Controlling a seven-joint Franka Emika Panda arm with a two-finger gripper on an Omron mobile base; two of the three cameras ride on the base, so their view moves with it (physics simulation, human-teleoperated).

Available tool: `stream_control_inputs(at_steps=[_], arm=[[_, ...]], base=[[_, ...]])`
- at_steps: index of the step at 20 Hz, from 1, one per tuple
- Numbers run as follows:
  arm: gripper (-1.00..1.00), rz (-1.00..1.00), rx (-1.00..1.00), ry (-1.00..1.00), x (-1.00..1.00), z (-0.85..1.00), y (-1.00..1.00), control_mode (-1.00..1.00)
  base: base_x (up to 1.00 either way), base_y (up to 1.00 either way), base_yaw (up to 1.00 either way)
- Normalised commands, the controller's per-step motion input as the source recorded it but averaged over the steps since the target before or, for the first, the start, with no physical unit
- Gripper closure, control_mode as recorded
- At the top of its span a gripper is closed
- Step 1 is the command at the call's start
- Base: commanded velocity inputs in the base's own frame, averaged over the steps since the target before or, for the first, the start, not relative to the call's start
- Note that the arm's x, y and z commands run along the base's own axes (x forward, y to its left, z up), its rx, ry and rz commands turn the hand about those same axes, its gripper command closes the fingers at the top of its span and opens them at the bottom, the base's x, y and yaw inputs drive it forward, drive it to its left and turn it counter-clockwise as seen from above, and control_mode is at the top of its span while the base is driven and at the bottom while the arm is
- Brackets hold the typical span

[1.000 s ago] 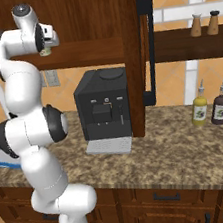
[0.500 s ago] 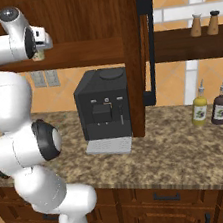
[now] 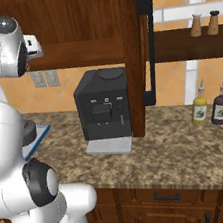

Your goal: Pick the kettle from the counter and place it on the tray. Then pick the mug from the cabinet and place it on the tray. Then close the cabinet doors.

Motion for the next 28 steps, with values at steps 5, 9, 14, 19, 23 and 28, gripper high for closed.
stream_control_inputs(at_steps=[5, 9, 14, 19, 23, 28], arm=[[1.00, 0.67, 0.00, -0.05, -1.00, -0.04, 0.02, -1.00], [1.00, 0.59, 0.01, 0.00, -0.56, -0.75, 0.39, -1.00], [1.00, 0.36, 0.01, 0.00, -0.08, -1.00, 0.69, -1.00], [1.00, 0.11, 0.12, 0.00, 0.00, -1.00, 0.32, -1.00], [1.00, 0.09, 0.07, 0.00, 0.00, -1.00, 0.41, -1.00], [1.00, 0.10, 0.01, 0.03, 0.01, -1.00, 0.46, -1.00]], base=[[0.00, 0.00, 0.00], [0.00, 0.00, 0.00], [0.00, 0.00, 0.00], [0.00, 0.00, 0.00], [0.00, 0.00, 0.00], [0.00, 0.00, 0.00]])
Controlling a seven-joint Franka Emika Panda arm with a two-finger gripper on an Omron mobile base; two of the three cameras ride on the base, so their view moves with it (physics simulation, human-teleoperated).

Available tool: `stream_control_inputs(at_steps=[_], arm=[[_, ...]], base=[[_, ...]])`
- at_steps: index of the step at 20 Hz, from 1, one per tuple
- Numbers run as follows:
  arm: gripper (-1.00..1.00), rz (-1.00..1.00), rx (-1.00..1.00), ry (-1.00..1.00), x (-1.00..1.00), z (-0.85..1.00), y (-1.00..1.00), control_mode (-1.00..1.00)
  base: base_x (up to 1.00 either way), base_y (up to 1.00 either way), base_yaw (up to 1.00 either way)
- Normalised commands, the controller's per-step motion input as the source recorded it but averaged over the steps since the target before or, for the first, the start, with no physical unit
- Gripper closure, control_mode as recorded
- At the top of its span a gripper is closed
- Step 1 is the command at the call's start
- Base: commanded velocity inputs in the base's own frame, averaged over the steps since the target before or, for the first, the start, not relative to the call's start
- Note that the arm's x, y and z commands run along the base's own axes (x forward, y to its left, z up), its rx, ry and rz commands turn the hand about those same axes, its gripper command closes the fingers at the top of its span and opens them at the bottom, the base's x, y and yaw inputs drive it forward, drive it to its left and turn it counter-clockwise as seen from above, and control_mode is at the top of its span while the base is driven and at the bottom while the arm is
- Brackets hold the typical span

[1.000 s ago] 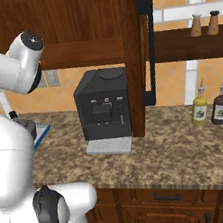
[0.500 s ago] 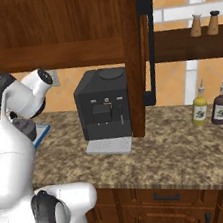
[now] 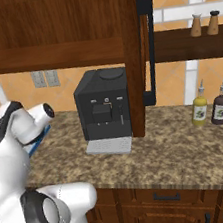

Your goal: Pick the kettle from the counter and place it on the tray. Then pick the mug from the cabinet and place it on the tray. Then close the cabinet doors.

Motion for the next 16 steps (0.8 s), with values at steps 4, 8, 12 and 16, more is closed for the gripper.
stream_control_inputs(at_steps=[4, 8, 12, 16], arm=[[1.00, 0.08, 0.01, 0.08, 0.21, -0.98, 0.35, -1.00], [1.00, 0.03, 0.01, 0.04, 0.32, -0.78, 0.16, -1.00], [1.00, 0.00, 0.07, 0.00, 0.39, -0.29, 0.00, -1.00], [1.00, 0.00, 0.10, 0.00, 0.32, -0.23, 0.01, -1.00]], base=[[0.00, 0.00, 0.00], [0.00, 0.00, 0.00], [0.00, 0.00, 0.00], [0.00, 0.00, 0.00]])
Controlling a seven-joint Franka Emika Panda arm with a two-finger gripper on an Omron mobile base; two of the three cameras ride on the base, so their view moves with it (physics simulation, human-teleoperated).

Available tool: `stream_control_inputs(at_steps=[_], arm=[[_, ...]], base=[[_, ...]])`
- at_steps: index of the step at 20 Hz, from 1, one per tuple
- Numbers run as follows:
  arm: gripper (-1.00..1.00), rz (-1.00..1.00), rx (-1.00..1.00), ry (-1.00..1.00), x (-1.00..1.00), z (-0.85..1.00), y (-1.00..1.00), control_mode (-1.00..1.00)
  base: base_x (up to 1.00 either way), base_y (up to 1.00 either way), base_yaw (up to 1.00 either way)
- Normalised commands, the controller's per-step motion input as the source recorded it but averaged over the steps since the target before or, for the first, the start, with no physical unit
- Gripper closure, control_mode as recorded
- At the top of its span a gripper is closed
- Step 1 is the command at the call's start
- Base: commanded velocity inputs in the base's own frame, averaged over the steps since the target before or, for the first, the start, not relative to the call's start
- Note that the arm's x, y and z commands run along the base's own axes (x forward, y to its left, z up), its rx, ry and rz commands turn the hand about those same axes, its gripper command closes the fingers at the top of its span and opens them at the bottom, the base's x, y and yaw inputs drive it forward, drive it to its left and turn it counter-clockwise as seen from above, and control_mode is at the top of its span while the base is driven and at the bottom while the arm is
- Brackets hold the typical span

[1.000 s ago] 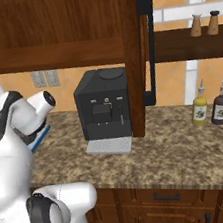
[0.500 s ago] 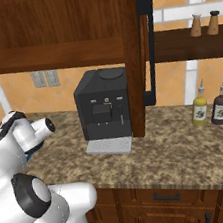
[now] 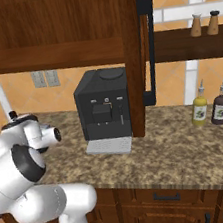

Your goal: Pick the kettle from the counter and place it on the tray. Then pick the mug from the cabinet and place it on the tray. Then close the cabinet doors.

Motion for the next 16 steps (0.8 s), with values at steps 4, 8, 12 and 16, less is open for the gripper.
stream_control_inputs(at_steps=[4, 8, 12, 16], arm=[[1.00, 0.04, 0.19, 0.00, 0.26, -0.27, 0.18, -1.00], [1.00, 0.02, 0.20, 0.00, 0.27, -0.28, 0.34, -1.00], [1.00, 0.00, 0.14, 0.00, 0.33, -0.16, 0.25, -1.00], [1.00, 0.00, 0.09, 0.00, 0.43, -0.13, 0.26, -1.00]], base=[[0.00, 0.00, 0.00], [0.00, 0.00, 0.00], [0.00, 0.00, 0.00], [0.00, 0.00, 0.00]])
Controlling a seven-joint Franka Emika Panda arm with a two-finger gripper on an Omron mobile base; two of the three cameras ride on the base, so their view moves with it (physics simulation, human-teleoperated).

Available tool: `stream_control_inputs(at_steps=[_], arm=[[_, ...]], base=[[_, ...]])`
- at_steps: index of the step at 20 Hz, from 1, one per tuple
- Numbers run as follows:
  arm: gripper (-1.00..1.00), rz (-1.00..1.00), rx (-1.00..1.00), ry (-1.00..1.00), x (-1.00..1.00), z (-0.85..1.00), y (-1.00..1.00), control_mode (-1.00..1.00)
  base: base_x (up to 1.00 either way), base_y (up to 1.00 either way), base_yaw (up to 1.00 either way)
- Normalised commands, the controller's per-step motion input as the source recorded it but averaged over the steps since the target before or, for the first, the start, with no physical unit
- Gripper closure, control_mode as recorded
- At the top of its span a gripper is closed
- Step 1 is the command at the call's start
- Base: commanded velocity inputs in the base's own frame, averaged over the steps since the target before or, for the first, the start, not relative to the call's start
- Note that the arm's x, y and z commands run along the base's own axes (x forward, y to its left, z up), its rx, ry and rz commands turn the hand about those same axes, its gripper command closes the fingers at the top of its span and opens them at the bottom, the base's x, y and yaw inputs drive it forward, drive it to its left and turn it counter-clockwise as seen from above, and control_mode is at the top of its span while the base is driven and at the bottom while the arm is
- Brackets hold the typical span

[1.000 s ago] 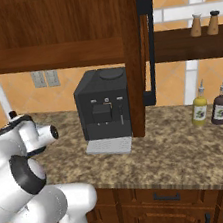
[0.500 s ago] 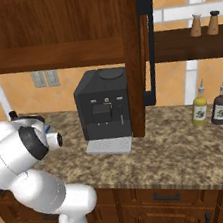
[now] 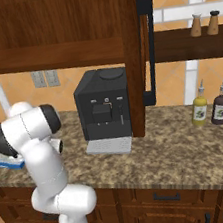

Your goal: Pick the kettle from the counter and place it on the tray. Then pick the mug from the cabinet and place it on the tray. Then close the cabinet doors.

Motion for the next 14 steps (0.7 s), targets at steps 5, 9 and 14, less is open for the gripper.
stream_control_inputs(at_steps=[5, 9, 14], arm=[[1.00, -0.01, 0.05, 0.00, 0.31, -0.14, 0.25, -1.00], [1.00, -0.02, 0.02, 0.00, 0.31, -0.37, 0.33, -1.00], [1.00, -0.03, 0.00, 0.00, 0.07, -0.32, 0.08, -1.00]], base=[[0.00, 0.00, 0.00], [0.00, 0.00, 0.00], [0.00, 0.00, 0.00]])
